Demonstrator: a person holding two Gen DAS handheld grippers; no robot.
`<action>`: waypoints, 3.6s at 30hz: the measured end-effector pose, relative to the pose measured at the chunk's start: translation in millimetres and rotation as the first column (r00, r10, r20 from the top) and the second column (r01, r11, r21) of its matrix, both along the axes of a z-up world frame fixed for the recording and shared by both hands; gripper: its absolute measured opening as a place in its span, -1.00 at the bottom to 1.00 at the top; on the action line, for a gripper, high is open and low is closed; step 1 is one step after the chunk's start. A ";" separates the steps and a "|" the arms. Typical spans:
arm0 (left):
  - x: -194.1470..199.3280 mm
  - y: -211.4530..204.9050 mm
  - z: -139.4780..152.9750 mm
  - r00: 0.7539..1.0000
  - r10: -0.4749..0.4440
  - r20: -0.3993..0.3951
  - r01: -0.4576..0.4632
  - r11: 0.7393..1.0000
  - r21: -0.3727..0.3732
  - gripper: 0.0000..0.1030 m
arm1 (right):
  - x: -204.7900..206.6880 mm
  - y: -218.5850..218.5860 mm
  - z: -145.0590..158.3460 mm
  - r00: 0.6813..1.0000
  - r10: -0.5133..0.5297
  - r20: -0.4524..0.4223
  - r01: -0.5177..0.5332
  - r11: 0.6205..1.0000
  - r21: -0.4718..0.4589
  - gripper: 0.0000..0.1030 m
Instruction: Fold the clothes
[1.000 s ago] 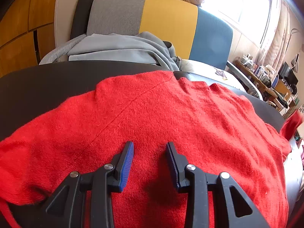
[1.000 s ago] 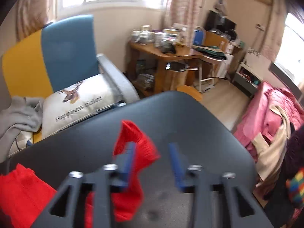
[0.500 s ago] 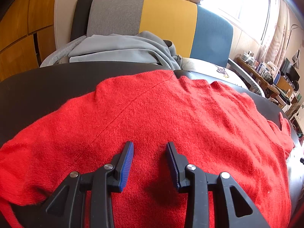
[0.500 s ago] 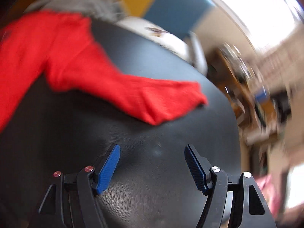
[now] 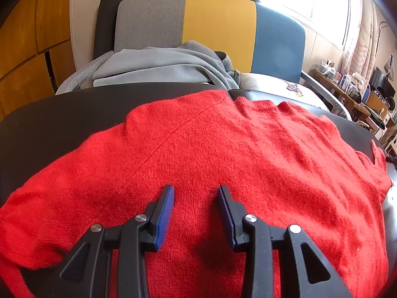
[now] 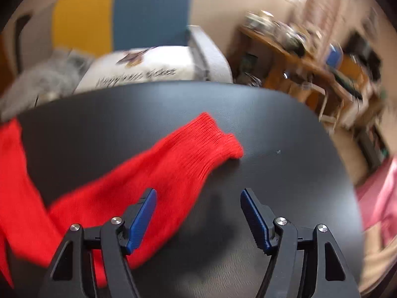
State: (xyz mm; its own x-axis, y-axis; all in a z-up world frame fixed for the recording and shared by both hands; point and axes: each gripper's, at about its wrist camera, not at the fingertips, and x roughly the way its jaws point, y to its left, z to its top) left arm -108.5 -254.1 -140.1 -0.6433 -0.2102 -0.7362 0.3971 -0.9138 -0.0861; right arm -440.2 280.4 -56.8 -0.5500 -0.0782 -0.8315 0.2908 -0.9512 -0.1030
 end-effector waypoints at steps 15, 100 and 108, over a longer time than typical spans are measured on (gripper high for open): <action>2.8 -7.1 0.0 1.000 -0.002 -0.018 0.003 0.999 0.036 -0.28 | 91.6 22.5 16.1 0.973 -0.092 0.210 0.113 0.989 -0.093 -0.87; 180.4 17.7 22.2 0.988 -0.156 -0.012 0.156 0.981 0.119 -0.03 | 337.2 -184.3 -4.5 0.878 0.467 0.101 -0.378 0.808 -0.452 1.00; 237.9 30.3 -7.2 0.986 -0.138 0.098 0.145 0.987 -0.068 0.09 | 412.3 -147.4 -33.6 0.873 0.487 0.037 -0.479 0.869 -0.124 1.00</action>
